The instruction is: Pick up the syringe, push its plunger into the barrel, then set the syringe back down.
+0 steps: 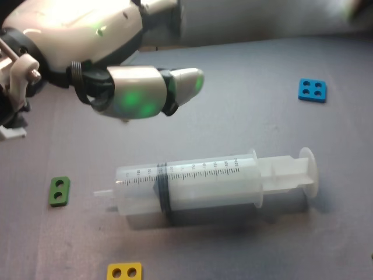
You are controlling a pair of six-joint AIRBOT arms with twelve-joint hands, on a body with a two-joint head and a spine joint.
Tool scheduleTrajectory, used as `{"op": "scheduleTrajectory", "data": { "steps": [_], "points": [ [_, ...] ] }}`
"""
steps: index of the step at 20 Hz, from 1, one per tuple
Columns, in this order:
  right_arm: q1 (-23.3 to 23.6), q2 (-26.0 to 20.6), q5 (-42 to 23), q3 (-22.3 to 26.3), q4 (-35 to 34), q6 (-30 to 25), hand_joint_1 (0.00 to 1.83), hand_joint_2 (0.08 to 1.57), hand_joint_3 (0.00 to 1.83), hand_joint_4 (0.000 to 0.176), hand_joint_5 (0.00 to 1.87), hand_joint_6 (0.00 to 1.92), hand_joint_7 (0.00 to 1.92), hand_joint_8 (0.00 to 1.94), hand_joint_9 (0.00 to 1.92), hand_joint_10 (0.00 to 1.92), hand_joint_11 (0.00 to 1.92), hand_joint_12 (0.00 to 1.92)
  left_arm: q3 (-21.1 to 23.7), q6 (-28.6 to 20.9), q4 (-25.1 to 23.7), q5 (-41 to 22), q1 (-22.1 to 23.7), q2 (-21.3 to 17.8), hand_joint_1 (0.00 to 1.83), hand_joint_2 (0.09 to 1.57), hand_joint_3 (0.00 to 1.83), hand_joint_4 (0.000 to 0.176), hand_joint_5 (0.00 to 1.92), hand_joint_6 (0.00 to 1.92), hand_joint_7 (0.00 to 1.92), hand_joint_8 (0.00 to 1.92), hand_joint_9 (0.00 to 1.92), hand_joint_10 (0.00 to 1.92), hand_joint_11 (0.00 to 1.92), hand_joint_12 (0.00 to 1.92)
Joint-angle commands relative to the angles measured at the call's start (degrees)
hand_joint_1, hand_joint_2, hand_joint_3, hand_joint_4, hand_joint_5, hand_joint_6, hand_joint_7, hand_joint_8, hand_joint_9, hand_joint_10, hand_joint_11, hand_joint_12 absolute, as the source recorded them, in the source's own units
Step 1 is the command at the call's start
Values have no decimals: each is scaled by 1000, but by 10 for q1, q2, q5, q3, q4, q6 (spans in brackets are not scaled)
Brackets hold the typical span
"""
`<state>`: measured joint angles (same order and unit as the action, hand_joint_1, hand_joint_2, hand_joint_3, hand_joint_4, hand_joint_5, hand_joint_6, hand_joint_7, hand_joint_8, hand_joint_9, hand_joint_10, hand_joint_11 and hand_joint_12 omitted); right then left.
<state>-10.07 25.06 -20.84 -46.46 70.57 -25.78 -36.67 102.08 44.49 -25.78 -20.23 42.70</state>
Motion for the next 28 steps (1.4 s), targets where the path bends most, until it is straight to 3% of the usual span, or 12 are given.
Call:
{"op": "scheduleTrajectory", "data": {
  "steps": [1, 4, 8, 14, 16, 19, 21, 23, 24, 28],
  "points": [
    [11, 0, -22, 0, -25, -3, 0, 1211, 74, 0, 139, 6, 125, 2, 107, 13, 0, 340, -1, 2, -19, -44, 9, 0, 0, 1182, 36, 0, 56, 2, 25, 2, 28, 2, 0, 151],
    [15, 0, -22, 0, -27, -4, 0, 1228, 37, 0, 136, 1, 120, 0, 101, 3, 0, 291, -2, 28, 4, -25, 18, 0, 0, 1206, 21, 0, 58, 1, 26, 1, 24, 1, 0, 127],
    [15, 0, -23, 0, -32, -4, 0, 1246, 21, 0, 146, 5, 119, 3, 99, 5, 0, 253, -5, 36, -10, -6, 29, 0, 0, 1225, 3, 0, 79, 1, 63, 2, 59, 3, 0, 225],
    [15, 0, -22, 0, -34, -3, 0, 1255, 7, 0, 171, 2, 132, 0, 99, 3, 0, 270, 5, 40, 18, -29, 31, 1, 0, 1287, 7, 0, 68, 0, 66, 3, 66, 4, 0, 215],
    [14, -1, -22, 0, -35, -3, 0, 1256, 6, 0, 187, 8, 140, 3, 102, 3, 0, 263, 5, 54, 39, -28, 25, 1, 183, 1284, 0, 0, 53, 3, 43, 3, 38, 4, 0, 172],
    [14, 0, -22, 0, -35, -3, 0, 1254, 4, 0, 165, 0, 127, 0, 96, 0, 0, 265, 8, 52, 52, -50, -7, 7, 556, 1067, 0, 0, 12, 0, 15, 0, 15, 0, 0, 116],
    [13, 0, -22, 0, -35, -3, 0, 1262, 4, 0, 152, 1, 115, 1, 85, 0, 0, 257, 12, 26, 42, -83, -39, 15, 693, 897, 0, 0, 0, 0, 0, 0, 0, 0, 0, 116],
    [13, -1, -22, 0, -35, -3, 0, 1261, 3, 0, 143, 0, 107, 0, 81, 0, 0, 261, 13, -2, 23, -113, -75, 31, 730, 876, 0, 0, 0, 0, 0, 0, 1, 0, 0, 150],
    [14, -1, -22, 0, -35, -3, 0, 1260, 1, 0, 121, 1, 88, 0, 66, 0, 0, 236, 13, -3, 21, -124, -91, 44, 830, 863, 0, 0, 0, 0, 0, 0, 0, 0, 0, 125],
    [13, -1, -21, 0, -36, -3, 0, 1252, 0, 0, 119, 0, 82, 0, 50, 0, 0, 226, 6, -3, 36, -151, -129, 84, 911, 805, 0, 0, 0, 0, 0, 0, 0, 0, 0, 163]
  ]
}}
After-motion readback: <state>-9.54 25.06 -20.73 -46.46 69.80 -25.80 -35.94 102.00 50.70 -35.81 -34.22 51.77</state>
